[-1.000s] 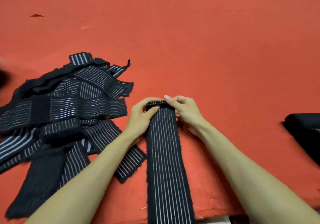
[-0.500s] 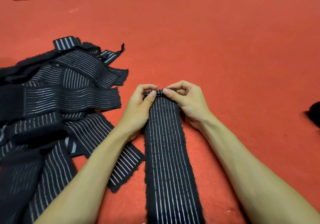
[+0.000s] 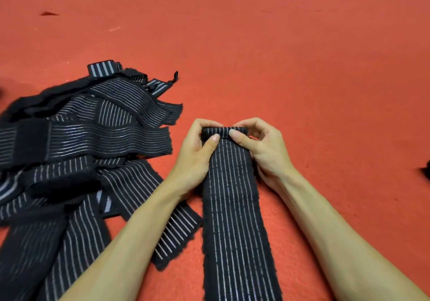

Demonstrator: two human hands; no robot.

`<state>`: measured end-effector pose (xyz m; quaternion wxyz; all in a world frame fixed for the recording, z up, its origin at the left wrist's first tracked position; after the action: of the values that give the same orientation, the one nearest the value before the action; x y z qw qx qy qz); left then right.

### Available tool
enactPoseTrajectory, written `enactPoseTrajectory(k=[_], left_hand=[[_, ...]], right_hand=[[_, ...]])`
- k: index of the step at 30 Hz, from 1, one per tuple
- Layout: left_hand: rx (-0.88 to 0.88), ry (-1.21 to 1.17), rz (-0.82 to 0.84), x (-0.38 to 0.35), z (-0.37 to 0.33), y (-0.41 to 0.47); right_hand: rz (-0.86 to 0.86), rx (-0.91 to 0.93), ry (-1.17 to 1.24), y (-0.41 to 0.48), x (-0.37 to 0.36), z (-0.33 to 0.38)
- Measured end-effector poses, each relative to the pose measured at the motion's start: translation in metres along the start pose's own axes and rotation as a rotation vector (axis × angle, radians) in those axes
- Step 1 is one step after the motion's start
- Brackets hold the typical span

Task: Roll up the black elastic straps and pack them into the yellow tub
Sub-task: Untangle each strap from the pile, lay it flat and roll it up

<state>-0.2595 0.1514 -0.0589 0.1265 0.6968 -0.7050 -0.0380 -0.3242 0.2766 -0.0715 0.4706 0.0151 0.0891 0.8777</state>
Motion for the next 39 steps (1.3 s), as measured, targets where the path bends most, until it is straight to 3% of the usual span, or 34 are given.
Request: enactPoseTrajectory(k=[5,13,18,24,39], left_hand=[[-0.012,-0.004,-0.01,0.0,-0.002,-0.001],[0.1,-0.109,0.058,-0.011,0.01,-0.001],[0.166,-0.019,-0.033,-0.001,0.015,0.0],[0.115,0.073,-0.078,0.004,0.007,-0.001],[0.065,-0.036,-0.008,0.002,0.002,-0.004]], right_hand=[[0.001,-0.092,0.049,-0.004,-0.007,-0.007],[0.024,-0.046,0.032,-0.01,-0.009,-0.003],[0.033,0.0,-0.037,-0.009,-0.009,0.002],[0.038,0.07,-0.04,-0.008,-0.007,0.009],[0.039,-0.112,0.03,-0.008,-0.01,-0.006]])
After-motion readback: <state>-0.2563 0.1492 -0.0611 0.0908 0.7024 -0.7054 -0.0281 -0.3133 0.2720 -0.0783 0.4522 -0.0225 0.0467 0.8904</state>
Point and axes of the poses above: each hand's wrist, its own y-axis towards the middle knuckle, its own x-axis out of the back of the hand, z = x × y, the point moved 10 cm from there along y, towards the middle knuckle, and after that the axes turned 14 degrees about z, right-handed, at the moved point
